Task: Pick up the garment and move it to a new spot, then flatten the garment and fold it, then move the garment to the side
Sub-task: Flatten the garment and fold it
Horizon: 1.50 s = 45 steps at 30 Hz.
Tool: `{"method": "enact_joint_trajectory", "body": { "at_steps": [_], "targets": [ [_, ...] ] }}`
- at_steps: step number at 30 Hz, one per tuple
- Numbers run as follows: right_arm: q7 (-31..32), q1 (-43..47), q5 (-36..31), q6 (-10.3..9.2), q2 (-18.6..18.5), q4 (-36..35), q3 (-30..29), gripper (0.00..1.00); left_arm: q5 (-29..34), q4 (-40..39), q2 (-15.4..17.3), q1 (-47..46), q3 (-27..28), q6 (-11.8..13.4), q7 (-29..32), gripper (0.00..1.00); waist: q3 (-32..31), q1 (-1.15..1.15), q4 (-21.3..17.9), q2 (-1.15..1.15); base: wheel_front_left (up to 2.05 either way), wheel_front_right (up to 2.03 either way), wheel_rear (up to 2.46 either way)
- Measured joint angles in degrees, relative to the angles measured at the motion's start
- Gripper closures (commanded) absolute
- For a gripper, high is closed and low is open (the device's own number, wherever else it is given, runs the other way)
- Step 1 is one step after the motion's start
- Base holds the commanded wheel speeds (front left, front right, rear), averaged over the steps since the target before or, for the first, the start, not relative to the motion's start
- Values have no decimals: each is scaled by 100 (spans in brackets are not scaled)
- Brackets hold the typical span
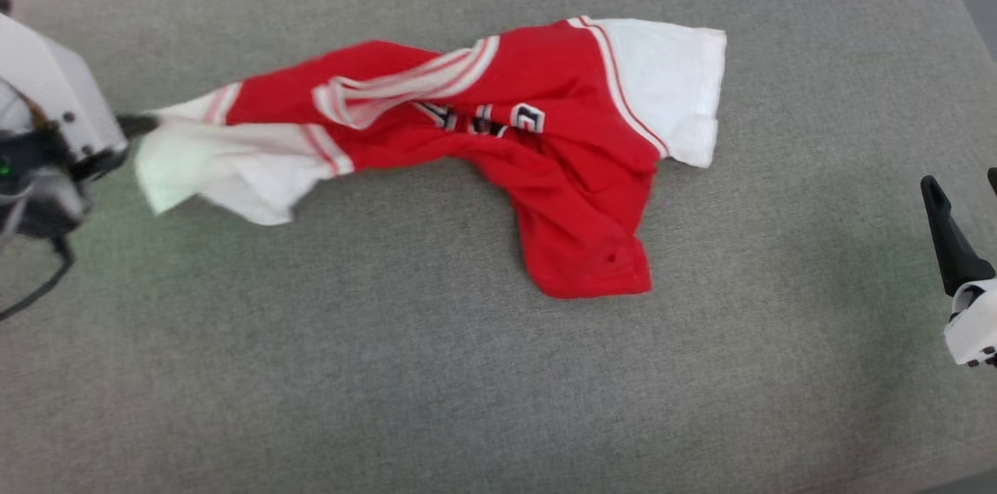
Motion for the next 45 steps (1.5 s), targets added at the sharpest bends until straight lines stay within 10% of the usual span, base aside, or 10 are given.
{"method": "enact_joint_trajectory", "body": {
  "at_steps": [5,15,20,31,41,45],
  "targets": [
    [-12,-9,8,0,13,42,7,0,694,140,468,-26,-657,315,565,100,70,0,-100,0,0,0,0],
    [-24,-12,19,0,43,104,63,0,787,205,304,87,-584,52,-83,100,94,0,-94,0,0,0,0],
    [38,-14,11,0,-7,45,176,0,1009,199,297,99,-547,-280,-839,0,4,0,63,0,0,0,0],
    [396,30,-40,0,-216,-188,154,0,1656,-684,145,860,-528,-619,-3134,0,-279,0,641,0,0,0,0],
    [1560,-319,483,0,-662,-245,619,0,2772,-2305,-379,2231,-372,520,-4923,0,-417,0,1277,0,0,0,0],
    [2303,-650,916,0,-1003,-180,845,0,3840,-3142,-937,3025,724,978,-4951,0,-382,0,1532,0,0,0,0]
  ]
}}
